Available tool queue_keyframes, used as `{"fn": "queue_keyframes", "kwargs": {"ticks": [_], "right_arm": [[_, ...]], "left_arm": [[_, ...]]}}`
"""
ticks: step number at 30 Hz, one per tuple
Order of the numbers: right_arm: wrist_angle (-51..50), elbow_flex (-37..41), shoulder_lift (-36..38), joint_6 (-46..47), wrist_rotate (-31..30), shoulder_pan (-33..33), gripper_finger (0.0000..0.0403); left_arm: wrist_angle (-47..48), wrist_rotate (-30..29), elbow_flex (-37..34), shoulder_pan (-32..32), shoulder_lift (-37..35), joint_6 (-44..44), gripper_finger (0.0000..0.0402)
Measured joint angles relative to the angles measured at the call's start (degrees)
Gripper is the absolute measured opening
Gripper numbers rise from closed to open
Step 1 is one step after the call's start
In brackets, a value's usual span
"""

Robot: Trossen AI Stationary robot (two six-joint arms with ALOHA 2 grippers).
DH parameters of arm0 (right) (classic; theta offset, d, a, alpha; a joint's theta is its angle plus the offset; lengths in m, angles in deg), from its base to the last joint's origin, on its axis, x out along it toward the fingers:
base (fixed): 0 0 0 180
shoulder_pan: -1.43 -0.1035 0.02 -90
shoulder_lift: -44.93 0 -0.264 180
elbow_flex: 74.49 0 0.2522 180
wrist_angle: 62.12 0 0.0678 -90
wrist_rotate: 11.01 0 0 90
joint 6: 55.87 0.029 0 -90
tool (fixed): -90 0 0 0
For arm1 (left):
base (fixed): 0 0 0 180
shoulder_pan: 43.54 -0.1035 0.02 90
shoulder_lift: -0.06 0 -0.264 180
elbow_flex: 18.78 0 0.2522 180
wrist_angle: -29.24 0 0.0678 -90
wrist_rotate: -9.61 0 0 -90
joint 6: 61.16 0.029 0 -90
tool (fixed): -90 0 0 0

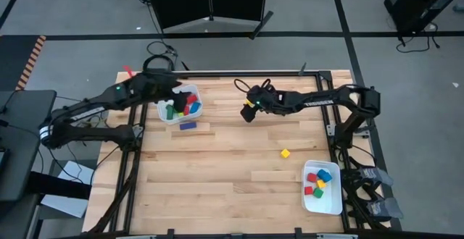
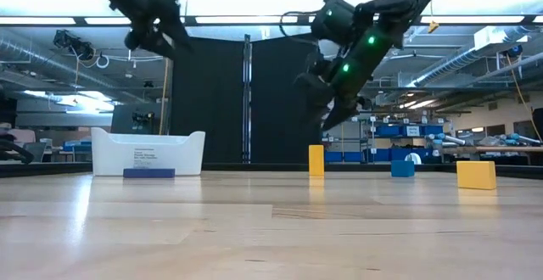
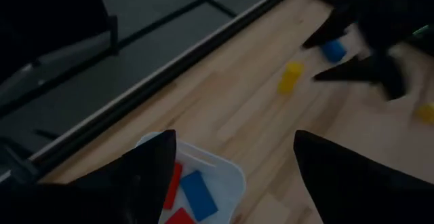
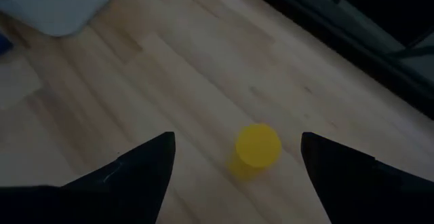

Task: Sort blocks by size
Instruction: Put the large yellow block into the top white bin

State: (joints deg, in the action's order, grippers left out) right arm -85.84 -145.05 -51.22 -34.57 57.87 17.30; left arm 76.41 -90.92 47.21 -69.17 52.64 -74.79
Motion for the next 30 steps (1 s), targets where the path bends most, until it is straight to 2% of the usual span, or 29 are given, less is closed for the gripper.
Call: {"fn": "queue_keyframes", "kwargs": {"ticks": [12,17,22,25,30], "right_arm": [[6.92,0.02,-10.03,2.72,-2.8,1.39,0.032],[8.43,-0.07,-13.48,4.49,-2.77,2.19,0.0263],[12.22,-0.04,-14.55,4.46,-1.76,2.1,0.014],[16.03,-0.04,-14.35,3.58,-0.73,1.56,0.0138],[28.26,-2.33,-14.18,2.51,4.29,-0.68,0.0138]], "left_arm": [[3.32,0.35,0.0,2.49,-7.55,-1.9,0.03],[5.44,0.35,0.0,2.58,-8.87,-3.06,0.03],[6.86,0.35,0.0,2.58,-9.49,-3.52,0.03],[6.71,0.35,-0.69,2.58,-9.94,-3.58,0.03],[6.82,0.33,-2.74,2.56,-10.73,-4.68,0.03]]}}
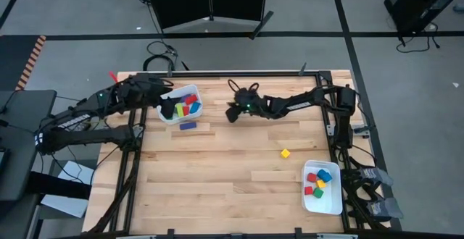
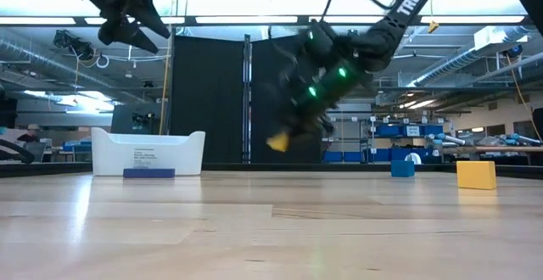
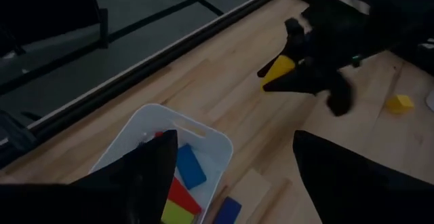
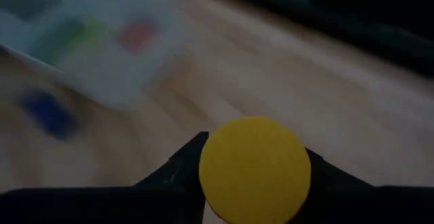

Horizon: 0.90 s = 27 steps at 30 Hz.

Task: Sort blocks by size
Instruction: Put the large yellow block into the top white bin

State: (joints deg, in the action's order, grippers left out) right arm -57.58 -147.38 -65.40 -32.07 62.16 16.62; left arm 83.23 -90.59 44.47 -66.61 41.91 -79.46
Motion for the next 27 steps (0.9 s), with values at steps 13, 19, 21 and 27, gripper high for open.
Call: {"fn": "queue_keyframes", "kwargs": {"ticks": [13,19,21,27], "right_arm": [[13.14,-15.15,-2.95,-10.85,6.13,-2.38,0.0138],[13.24,-28.51,-15.7,-11.6,11.23,-2.33,0.0138],[12.21,-33.25,-19.12,-11.55,12.48,-2.2,0.0138],[3.6,-44.21,-27.47,-10.92,13.83,-1.74,0.0138]], "left_arm": [[-6.91,0.0,-2.13,0.0,-1.45,-0.39,0.03],[-10.06,0.03,-2.11,0.01,-1.48,-0.57,0.03],[-10.84,0.21,-2.12,0.04,-1.49,-0.57,0.03],[-10.85,0.41,-2.11,0.05,-1.49,-1.69,0.03]]}}
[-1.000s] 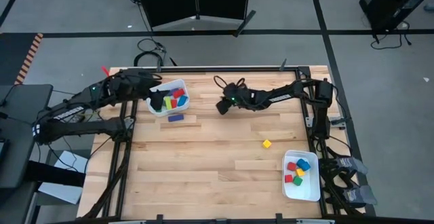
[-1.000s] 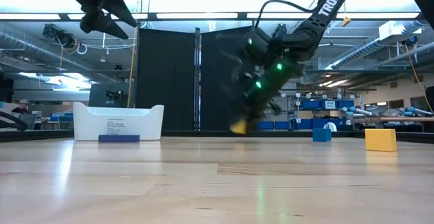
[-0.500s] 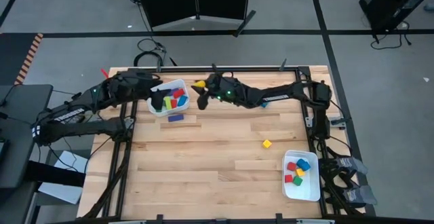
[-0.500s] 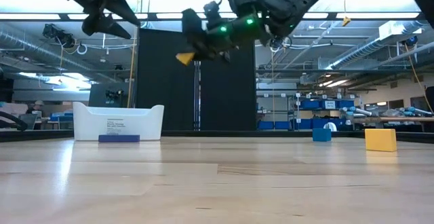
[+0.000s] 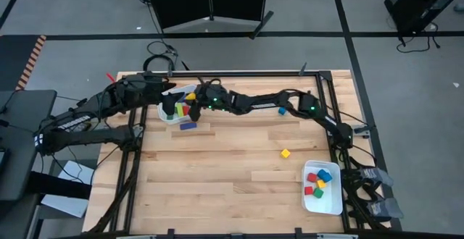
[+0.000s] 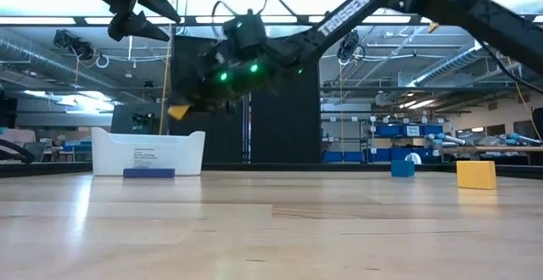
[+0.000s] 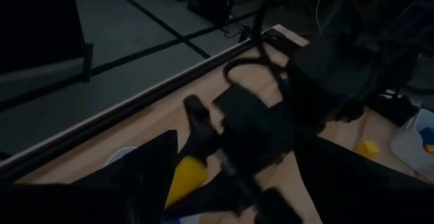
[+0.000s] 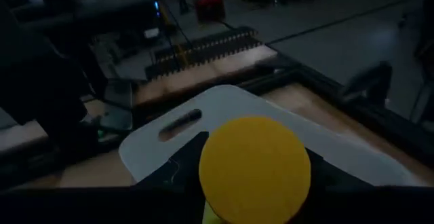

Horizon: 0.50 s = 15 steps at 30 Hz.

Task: Sort blocks by size
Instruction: Put the large yellow block into the top white bin, then put the large blue block into the top white bin

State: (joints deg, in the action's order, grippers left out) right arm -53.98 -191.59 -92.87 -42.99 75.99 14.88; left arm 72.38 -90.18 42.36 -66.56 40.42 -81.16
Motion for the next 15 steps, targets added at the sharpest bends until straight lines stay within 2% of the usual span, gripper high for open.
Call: {"fn": "queue_keyframes", "kwargs": {"ticks": [2,3,7,9,12,15], "right_arm": [[-0.07,-1.06,-0.95,-0.09,-0.07,-0.09,0.0144],[0.48,-1.46,-0.95,-0.18,-0.02,-0.1,0.0165],[0.37,0.45,1.33,-1.5,0.2,0.35,0.0299],[2.28,3.12,3.1,-2.74,-1.4,0.58,0.0343],[8.79,9.77,7.08,-3.46,-3.44,1.08,0.0363],[15.31,18.76,12.03,-2.69,-2.21,1.72,0.0346]], "left_arm": [[0.41,0.03,0.0,0.06,0.0,-0.15,0.03],[0.71,0.03,-0.02,0.19,0.09,-0.17,0.03],[3.07,0.04,0.0,1.16,0.15,0.02,0.03],[5.02,0.03,-0.15,2.1,0.15,0.05,0.03],[5.83,0.03,-1.79,3.79,0.14,0.04,0.03],[5.93,0.05,-3.89,5.41,0.31,-0.14,0.03]]}}
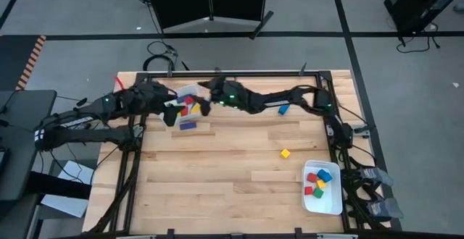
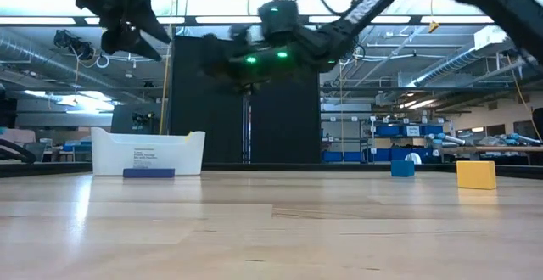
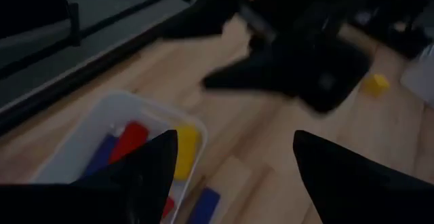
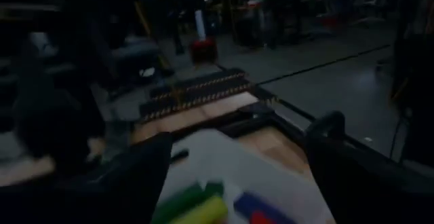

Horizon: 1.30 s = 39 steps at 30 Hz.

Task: Sort blocks by size
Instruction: Put the large blue block into the top white bin

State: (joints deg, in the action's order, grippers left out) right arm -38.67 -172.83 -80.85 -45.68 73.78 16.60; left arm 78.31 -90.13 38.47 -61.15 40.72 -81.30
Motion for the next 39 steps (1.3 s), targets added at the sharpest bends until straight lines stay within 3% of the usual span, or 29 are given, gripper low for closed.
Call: {"fn": "queue_keyframes", "kwargs": {"ticks": [4,9,16,24,29,39], "right_arm": [[1.32,11.14,6.59,-4.56,4.17,-1.55,0.0309],[-0.99,14.39,8.81,-8.01,6.68,-7.89,0.0272],[-12.39,2.23,-0.27,-7.51,5.74,-10.47,0.0258],[-27.28,-13.1,-10.19,-7.4,5.71,-10.07,0.0295],[-29.42,-14.0,-11.69,-7.66,4.08,-10.07,0.0312],[-31.0,-14.03,-12.98,-8.2,3.32,-8.9,0.0304]], "left_arm": [[0.49,0.0,-3.28,2.28,0.22,-0.88,0.03],[0.71,-0.02,-6.3,3.54,0.2,-1.5,0.03],[-0.96,-0.04,-6.56,3.67,0.15,-3.96,0.03],[-1.73,-0.04,-6.56,3.91,0.15,-4.35,0.03],[-1.76,-0.07,-6.56,3.91,0.15,-4.12,0.03],[-3.57,-0.07,-6.56,3.89,0.15,-4.0,0.03]]}}
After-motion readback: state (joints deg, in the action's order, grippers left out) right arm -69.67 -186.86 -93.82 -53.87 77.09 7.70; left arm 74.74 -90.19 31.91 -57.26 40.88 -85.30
